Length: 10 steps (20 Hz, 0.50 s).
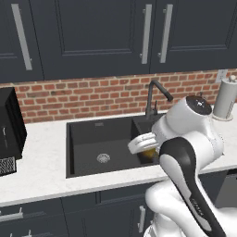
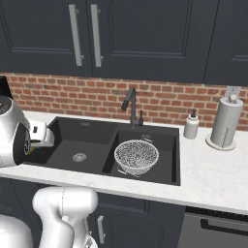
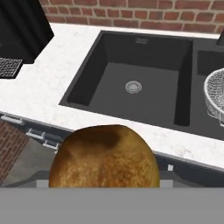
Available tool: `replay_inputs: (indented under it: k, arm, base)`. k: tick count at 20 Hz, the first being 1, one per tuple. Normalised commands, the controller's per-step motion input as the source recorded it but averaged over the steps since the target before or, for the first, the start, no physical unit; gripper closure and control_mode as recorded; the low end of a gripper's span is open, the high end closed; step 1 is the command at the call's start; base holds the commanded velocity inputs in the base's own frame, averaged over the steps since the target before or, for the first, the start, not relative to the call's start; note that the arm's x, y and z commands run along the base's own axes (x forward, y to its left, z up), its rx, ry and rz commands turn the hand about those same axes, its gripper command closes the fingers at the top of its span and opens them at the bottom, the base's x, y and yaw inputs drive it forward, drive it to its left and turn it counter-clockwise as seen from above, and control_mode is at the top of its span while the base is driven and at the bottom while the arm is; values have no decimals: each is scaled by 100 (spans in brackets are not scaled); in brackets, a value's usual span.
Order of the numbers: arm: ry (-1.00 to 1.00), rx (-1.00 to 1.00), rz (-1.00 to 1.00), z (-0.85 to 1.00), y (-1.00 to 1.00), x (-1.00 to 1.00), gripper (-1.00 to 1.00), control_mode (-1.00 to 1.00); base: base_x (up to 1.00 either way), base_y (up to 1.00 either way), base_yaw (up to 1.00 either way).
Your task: Put the colander in the sink, put the pear in the colander, and turn on the sink faucet and pour water over the colander.
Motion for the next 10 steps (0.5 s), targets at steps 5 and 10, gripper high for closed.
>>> replay_inputs:
  k: [5,10]
  arm:
    - [-7,17,-8,0,-86,-11,100,-100]
    - [-4,15,-6,0,-79,0,100,-100]
  base:
    - [0,0,0]
    - [0,0,0]
